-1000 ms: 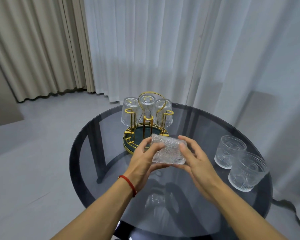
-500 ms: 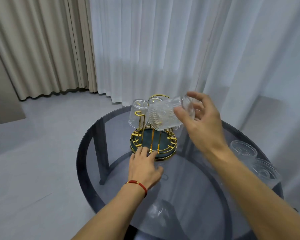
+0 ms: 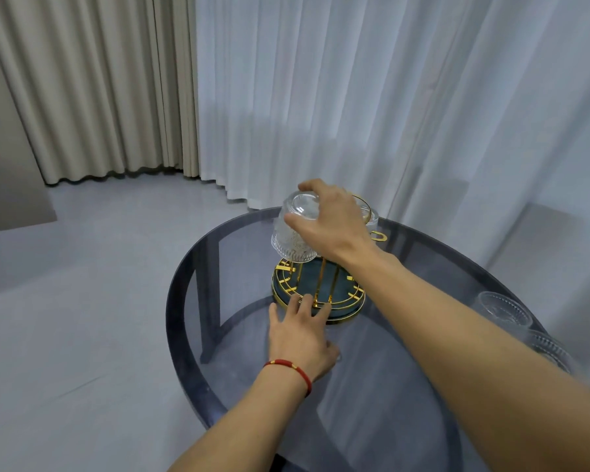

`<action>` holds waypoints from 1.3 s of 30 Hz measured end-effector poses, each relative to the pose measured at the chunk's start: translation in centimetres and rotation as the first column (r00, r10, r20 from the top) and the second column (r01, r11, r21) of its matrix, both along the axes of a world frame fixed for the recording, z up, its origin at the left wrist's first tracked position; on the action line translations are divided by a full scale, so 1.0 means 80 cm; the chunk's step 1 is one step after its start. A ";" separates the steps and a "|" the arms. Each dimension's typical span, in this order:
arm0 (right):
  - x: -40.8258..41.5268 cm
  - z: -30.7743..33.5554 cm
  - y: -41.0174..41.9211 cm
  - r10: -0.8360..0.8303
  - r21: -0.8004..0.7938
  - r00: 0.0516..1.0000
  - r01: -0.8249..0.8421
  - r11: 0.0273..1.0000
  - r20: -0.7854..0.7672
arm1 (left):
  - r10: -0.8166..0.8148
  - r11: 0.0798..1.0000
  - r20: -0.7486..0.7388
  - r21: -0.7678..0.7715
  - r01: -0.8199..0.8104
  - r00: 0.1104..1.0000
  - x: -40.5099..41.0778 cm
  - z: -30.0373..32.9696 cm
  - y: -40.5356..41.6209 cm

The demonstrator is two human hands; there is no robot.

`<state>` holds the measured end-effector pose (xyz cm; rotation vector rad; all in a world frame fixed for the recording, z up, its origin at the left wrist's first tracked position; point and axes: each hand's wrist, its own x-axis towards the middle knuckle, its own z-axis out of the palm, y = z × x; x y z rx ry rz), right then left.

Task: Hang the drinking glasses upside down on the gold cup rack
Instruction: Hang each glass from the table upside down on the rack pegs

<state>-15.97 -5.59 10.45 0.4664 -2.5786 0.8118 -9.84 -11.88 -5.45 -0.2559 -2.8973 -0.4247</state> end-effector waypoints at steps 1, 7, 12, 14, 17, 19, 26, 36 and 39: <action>-0.003 -0.006 -0.001 -0.009 0.013 1.000 0.009 1.000 0.011 | 0.000 1.000 -0.006 -0.001 0.000 1.000 0.000 -0.001 0.000; -0.011 -0.033 -0.001 -0.070 0.037 0.997 0.069 0.997 0.030 | -0.004 1.000 -0.007 0.009 0.004 1.000 0.001 -0.001 -0.001; -0.009 -0.040 -0.008 -0.099 0.127 0.995 0.095 0.987 0.030 | -0.009 1.000 -0.009 -0.003 0.009 1.000 0.003 0.000 -0.002; -0.008 -0.039 -0.009 -0.117 0.190 0.993 0.111 0.975 0.021 | -0.007 1.000 -0.013 -0.008 0.007 1.000 0.004 0.001 -0.002; -0.007 -0.043 -0.007 -0.157 0.293 0.987 0.158 0.943 -0.024 | -0.009 1.000 -0.011 -0.018 0.009 1.000 0.006 0.002 -0.001; -0.005 -0.048 -0.006 -0.178 0.340 0.983 0.184 0.922 -0.049 | -0.010 1.000 -0.009 -0.021 0.010 1.000 0.007 0.003 0.001; 0.015 -0.067 0.021 -0.150 0.346 0.986 0.166 0.924 -0.071 | 0.004 1.000 0.033 -0.012 -0.004 0.999 0.015 0.009 0.006; 0.107 -0.100 0.144 -0.200 0.070 0.952 0.221 0.973 -0.230 | -0.182 0.946 -0.160 0.242 0.217 0.970 0.041 0.035 0.056; 0.143 -0.117 0.198 -0.296 0.032 0.918 0.315 0.949 -0.263 | -0.227 0.897 -0.218 0.332 0.291 0.949 0.057 0.040 0.081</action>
